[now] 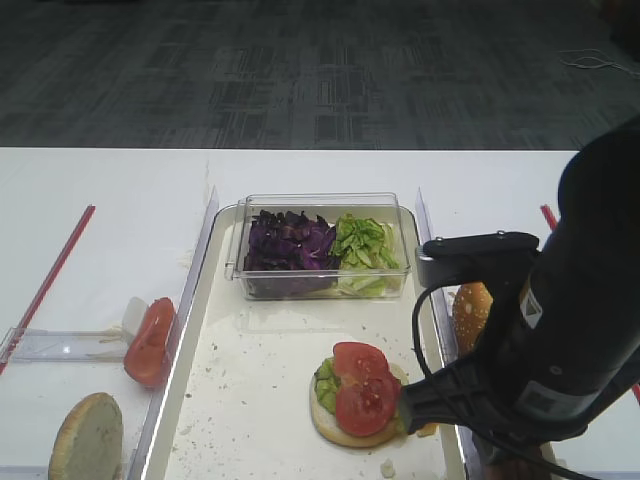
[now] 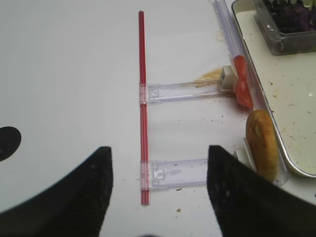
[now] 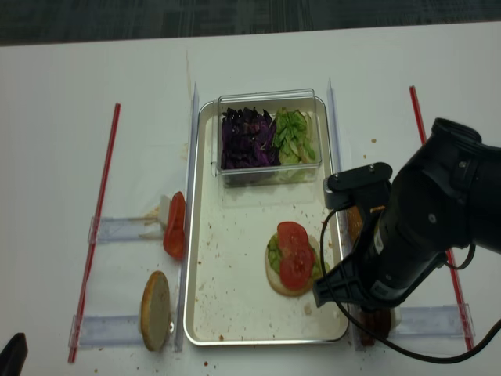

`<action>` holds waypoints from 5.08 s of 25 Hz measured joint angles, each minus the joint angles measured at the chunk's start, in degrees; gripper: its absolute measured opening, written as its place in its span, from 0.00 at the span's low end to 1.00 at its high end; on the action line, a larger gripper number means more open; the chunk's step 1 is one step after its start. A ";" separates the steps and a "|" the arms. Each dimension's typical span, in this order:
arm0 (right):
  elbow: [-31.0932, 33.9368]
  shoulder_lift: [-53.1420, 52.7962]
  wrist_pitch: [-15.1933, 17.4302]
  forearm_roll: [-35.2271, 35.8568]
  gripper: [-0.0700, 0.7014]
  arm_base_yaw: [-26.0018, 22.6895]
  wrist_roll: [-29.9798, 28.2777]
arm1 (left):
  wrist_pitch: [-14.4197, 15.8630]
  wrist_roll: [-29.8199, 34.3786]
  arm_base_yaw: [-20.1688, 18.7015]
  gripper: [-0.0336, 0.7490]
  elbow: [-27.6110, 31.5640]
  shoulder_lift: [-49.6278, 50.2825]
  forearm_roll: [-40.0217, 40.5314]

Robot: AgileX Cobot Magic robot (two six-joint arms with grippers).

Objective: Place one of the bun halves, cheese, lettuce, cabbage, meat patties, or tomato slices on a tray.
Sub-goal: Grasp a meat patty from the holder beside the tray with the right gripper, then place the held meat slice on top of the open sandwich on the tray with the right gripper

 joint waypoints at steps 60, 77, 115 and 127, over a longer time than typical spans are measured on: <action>-7.59 1.60 -7.97 35.98 0.24 -10.07 -39.25 | 0.00 0.00 0.00 0.58 0.00 0.00 0.00; -7.59 12.63 -12.13 39.01 0.24 -10.07 -44.22 | 0.00 0.00 0.00 0.58 0.00 0.00 0.00; -7.59 11.49 -14.33 31.11 0.83 -10.07 -44.23 | 0.00 0.00 0.00 0.58 0.00 0.00 0.00; -7.59 -7.09 -8.28 20.36 0.83 -10.07 -33.98 | 0.00 0.00 0.00 0.58 0.00 0.00 0.00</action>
